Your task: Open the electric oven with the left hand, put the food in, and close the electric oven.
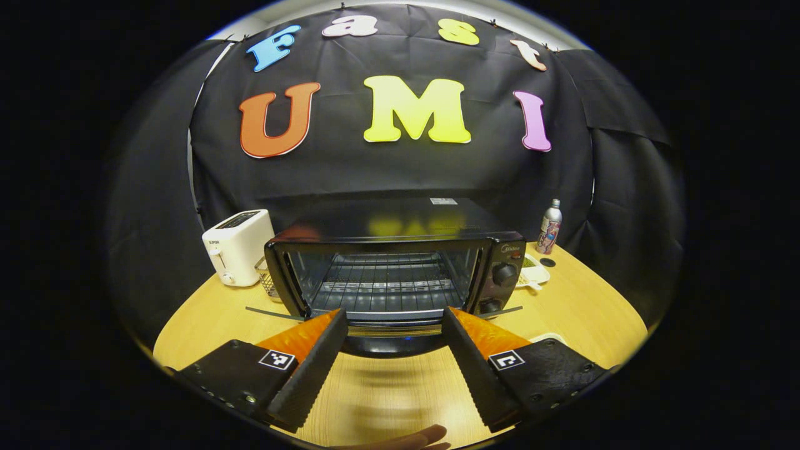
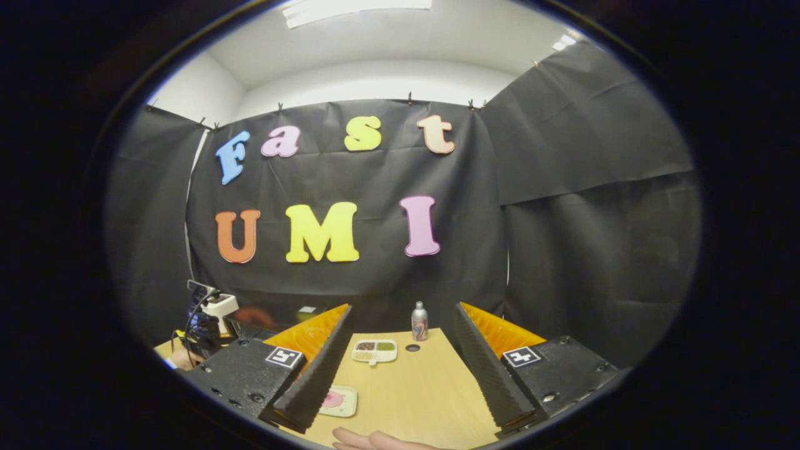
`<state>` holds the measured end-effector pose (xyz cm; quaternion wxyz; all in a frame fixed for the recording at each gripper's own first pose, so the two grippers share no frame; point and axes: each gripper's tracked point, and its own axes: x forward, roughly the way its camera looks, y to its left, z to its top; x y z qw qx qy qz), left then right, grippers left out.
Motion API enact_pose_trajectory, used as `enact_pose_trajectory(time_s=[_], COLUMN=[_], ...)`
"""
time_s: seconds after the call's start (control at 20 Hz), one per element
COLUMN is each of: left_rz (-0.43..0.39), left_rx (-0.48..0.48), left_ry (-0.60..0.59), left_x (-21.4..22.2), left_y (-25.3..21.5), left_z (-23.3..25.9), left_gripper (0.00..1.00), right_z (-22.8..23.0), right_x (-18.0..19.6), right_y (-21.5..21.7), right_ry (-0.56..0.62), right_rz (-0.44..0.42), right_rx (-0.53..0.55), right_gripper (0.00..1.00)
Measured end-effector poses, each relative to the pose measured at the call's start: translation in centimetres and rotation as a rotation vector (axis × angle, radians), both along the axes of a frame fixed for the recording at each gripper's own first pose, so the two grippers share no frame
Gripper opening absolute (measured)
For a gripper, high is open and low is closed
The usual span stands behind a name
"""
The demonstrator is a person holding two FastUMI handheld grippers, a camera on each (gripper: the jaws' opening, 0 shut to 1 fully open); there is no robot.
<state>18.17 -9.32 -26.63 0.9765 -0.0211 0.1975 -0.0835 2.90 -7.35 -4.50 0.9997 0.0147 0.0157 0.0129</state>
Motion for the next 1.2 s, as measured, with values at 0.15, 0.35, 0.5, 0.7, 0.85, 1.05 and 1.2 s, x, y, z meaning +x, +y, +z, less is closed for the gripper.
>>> enact_pose_trajectory(time_s=[0.15,0.35,0.5,0.7,0.85,1.05,1.2], left_rz=[0.004,0.006,0.003,0.004,-0.004,0.011,0.005], left_rx=[-0.01,-0.014,-0.007,-0.01,0.002,-0.033,-0.022], left_ry=[0.003,0.012,0.023,0.056,0.083,0.169,0.153], left_x=[-1.3,-3.3,-4.4,-5.9,-6.4,-7.1,-6.9], left_y=[0.2,0.0,0.0,0.0,-0.1,-0.2,-0.4], left_z=[-1.2,-3.2,-5.1,-7.6,-9.3,-12.3,-12.4], left_gripper=[0.96,0.97,0.97,0.97,0.97,0.96,0.96], right_z=[0.3,0.5,0.6,0.3,-0.3,-1.1,-1.4], right_x=[-0.8,-1.2,-1.5,-1.4,-1.3,-0.9,-1.0], right_y=[0.4,0.8,1.2,1.8,2.3,3.4,4.6], right_ry=[-0.011,-0.011,-0.014,-0.01,0.004,0.025,0.043], right_rz=[0.003,0.011,0.017,0.025,0.033,0.053,0.088], right_rx=[-0.012,-0.018,-0.026,-0.029,-0.04,-0.043,-0.041], right_gripper=[0.99,0.99,0.99,0.99,0.99,0.99,0.99])
